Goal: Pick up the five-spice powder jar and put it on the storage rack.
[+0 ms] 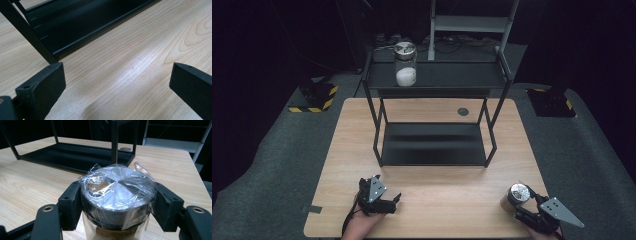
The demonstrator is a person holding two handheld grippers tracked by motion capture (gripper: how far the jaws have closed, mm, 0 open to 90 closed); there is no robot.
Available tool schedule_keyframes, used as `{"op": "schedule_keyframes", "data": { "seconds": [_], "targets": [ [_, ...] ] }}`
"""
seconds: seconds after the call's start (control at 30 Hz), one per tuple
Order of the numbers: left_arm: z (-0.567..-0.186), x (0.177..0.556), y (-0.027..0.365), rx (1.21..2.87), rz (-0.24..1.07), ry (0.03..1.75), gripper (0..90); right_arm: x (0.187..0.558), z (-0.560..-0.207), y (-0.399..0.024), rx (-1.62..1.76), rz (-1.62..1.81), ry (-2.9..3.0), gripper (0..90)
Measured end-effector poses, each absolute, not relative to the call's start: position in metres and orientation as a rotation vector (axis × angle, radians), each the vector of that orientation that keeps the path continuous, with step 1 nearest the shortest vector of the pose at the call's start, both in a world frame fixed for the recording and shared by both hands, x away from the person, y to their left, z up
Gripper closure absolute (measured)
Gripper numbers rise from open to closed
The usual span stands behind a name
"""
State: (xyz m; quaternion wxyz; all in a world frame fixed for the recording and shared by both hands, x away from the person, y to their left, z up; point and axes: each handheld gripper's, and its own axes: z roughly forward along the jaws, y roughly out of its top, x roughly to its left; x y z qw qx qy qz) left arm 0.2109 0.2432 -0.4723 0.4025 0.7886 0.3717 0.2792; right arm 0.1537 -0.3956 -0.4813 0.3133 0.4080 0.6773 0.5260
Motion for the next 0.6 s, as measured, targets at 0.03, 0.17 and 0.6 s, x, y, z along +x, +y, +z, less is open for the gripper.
{"op": "schedule_keyframes", "data": {
  "seconds": [0.03,0.17,0.6],
  "targets": [
    [-0.472,0.211,0.243,1.995,0.706,0.938,0.9,0.154,-0.481,-0.395,1.08,1.388,1.782,32.9],
    [-0.472,0.211,0.243,1.996,0.707,0.936,0.9,0.152,-0.48,-0.394,1.083,1.383,1.772,33.1],
    [-0.473,0.21,0.243,1.993,0.709,0.935,0.9,0.152,-0.462,-0.379,1.019,1.425,1.744,33.4]
  ]
}}
